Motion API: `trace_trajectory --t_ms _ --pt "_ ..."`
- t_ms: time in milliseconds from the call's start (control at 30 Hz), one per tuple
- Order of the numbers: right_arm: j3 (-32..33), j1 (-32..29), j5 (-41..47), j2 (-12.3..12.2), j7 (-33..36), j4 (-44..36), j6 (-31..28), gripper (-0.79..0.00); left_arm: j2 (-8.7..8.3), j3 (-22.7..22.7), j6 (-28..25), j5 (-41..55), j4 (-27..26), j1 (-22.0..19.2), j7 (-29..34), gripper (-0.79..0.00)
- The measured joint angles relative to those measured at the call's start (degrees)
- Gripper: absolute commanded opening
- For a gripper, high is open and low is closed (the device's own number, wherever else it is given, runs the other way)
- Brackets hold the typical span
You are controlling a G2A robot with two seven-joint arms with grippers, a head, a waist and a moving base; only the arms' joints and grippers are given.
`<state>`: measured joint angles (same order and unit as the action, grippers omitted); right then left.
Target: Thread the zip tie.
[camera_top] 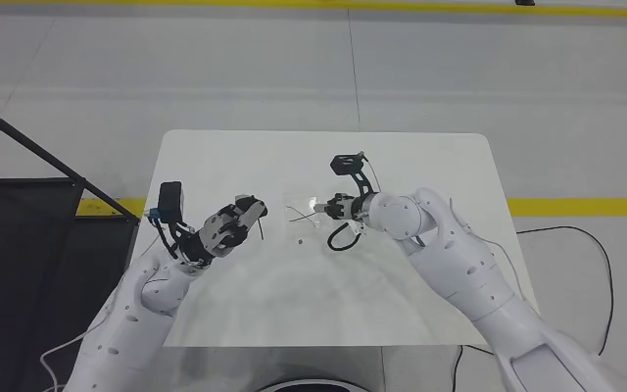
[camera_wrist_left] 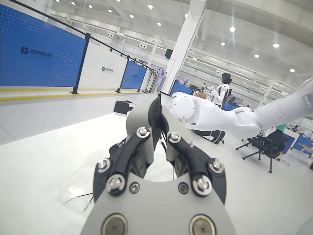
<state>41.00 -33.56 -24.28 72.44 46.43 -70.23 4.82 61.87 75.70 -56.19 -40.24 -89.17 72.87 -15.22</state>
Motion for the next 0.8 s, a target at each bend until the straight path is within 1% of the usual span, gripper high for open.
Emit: trace_trajectory --t_ms 167,267,467,600,800 --pt "-1.0 0.7 -0.9 0.8 0.7 1.1 0.6 -0.419 0.58 -0.7 -0.5 -2.6 2.0 -0.8 -2.7 -0.785" --pt "-1.3 1.2 -1.1 1.3 0.9 1.8 0.9 -0.443 0.78 -0.8 -0.7 -3.2 2.6 -1.1 -3.3 -0.785" --pt "-1.9 1.8 -1.5 2.2 0.8 3.0 0.9 -0.462 1.07 -0.8 -0.9 -3.1 3.8 -1.7 -3.3 -0.785" --pt "-2.1 2.0 -2.0 2.7 0.8 3.5 1.0 -0.493 1.19 -0.7 -1.1 -2.1 4.6 -2.3 -2.6 -0.785" --pt "-2.0 2.2 -2.7 3.3 0.7 4.1 1.6 -0.585 1.35 -0.4 -1.3 -1.3 4.7 -2.4 -1.8 -0.785"
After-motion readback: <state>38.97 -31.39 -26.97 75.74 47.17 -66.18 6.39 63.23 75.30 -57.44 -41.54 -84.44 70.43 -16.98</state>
